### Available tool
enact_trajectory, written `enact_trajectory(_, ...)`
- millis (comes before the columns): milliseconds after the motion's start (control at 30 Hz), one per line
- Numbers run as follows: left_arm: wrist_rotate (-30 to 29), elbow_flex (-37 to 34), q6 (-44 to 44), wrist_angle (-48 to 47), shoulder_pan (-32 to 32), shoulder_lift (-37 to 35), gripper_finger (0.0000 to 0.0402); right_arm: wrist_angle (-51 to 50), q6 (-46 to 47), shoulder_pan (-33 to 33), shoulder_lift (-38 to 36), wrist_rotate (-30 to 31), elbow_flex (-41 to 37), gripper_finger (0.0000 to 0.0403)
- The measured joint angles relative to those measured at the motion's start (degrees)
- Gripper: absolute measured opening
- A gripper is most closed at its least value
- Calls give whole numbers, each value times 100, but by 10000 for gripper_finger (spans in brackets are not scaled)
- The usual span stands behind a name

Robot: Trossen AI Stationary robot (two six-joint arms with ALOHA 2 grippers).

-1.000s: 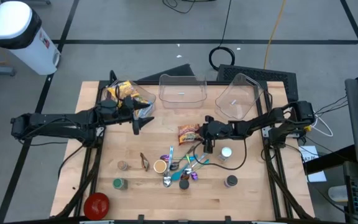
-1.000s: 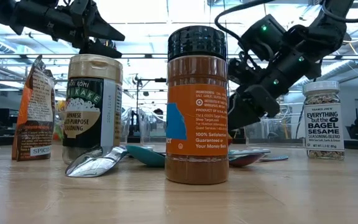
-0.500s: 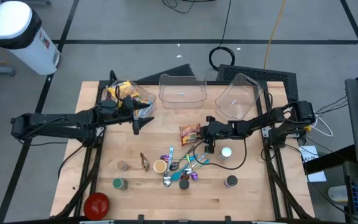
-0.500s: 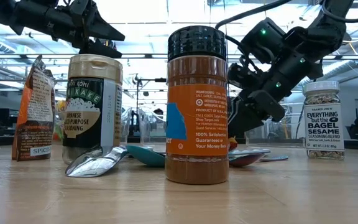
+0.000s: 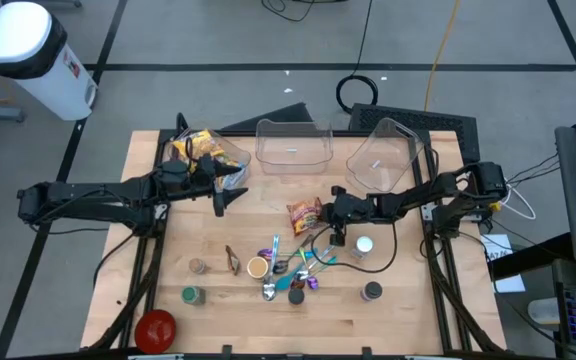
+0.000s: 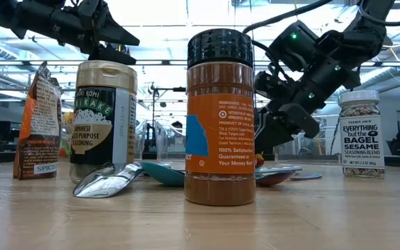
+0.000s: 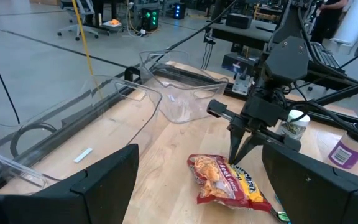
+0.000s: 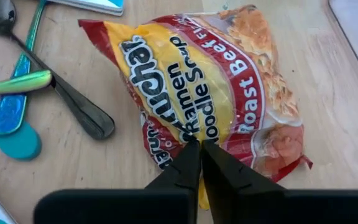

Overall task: Pick & Place Food Item
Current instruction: Put the red noodle pack into the left transparent bin

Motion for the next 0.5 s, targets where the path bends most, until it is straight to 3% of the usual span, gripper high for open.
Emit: enact_trajectory(500, -2, 0, -1, -20, 0, 0, 349, 357, -922, 151, -425, 7, 0, 0)
